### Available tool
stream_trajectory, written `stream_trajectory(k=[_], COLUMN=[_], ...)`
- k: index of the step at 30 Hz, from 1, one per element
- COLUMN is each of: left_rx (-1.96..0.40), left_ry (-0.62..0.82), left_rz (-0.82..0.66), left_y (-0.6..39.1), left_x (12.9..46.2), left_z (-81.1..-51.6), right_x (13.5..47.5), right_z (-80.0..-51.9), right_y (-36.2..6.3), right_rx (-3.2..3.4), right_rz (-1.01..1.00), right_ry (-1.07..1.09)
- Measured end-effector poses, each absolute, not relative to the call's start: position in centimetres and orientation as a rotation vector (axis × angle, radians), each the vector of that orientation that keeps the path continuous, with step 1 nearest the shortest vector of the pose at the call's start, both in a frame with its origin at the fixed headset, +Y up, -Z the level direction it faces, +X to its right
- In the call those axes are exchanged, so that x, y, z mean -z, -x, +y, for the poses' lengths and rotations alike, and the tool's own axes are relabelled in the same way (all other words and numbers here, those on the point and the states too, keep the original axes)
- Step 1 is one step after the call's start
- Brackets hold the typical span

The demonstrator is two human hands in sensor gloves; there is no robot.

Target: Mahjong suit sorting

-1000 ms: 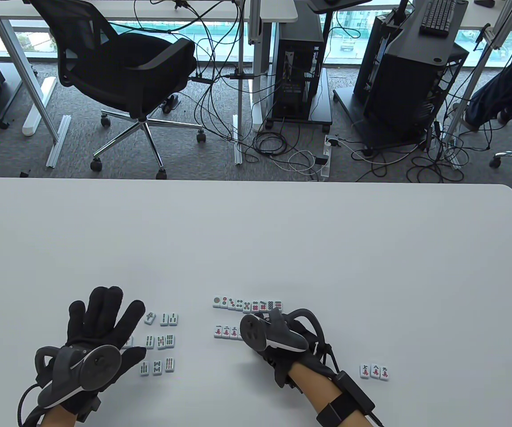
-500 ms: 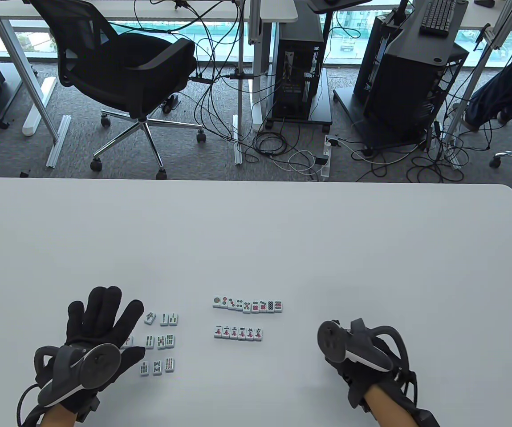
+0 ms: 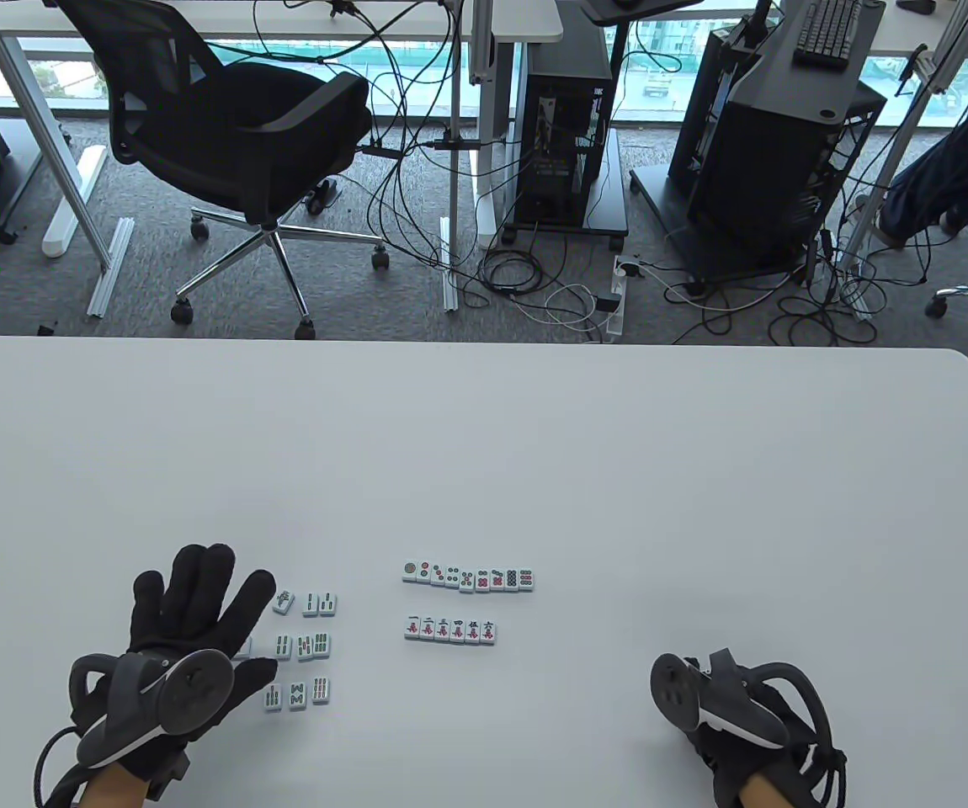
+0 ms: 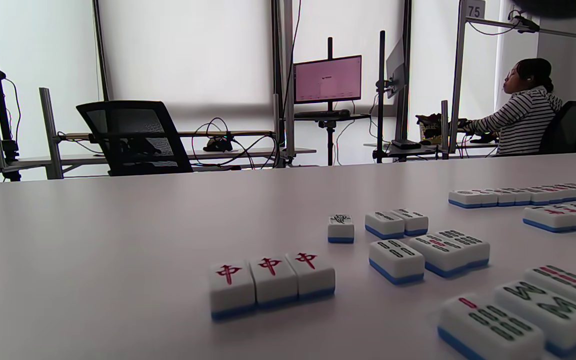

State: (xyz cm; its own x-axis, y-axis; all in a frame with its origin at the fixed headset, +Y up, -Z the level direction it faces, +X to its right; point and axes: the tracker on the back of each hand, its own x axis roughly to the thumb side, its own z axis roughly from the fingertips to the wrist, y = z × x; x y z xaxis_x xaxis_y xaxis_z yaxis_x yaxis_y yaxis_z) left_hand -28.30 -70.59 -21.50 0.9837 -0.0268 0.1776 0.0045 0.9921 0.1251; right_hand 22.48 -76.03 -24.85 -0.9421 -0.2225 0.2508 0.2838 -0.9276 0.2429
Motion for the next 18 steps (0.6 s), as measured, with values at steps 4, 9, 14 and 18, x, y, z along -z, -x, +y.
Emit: stream_trajectory(k=[4, 9, 14, 18], left_rx=[0.012, 0.007, 0.001, 0.005], left_ry=[-0.125, -0.135, -0.142, -0.143], left_rz=[-0.181, -0.187, -0.190, -0.197], left_y=[28.3, 28.2, 28.3, 28.2], left_x=[21.5, 21.5, 21.5, 21.4], left_z=[-70.6, -70.5, -70.5, -70.5], right_x=[25.3, 26.6, 27.8, 28.4], right_z=[-76.1, -75.4, -75.2, -75.8], right_y=[-22.0, -20.1, -15.3, -10.4], right_rx=[2.814, 2.816, 2.891, 2.857], right_rz=[-0.400, -0.495, -0.464, -0.385], right_ry=[0.331, 0.349, 0.517, 0.669])
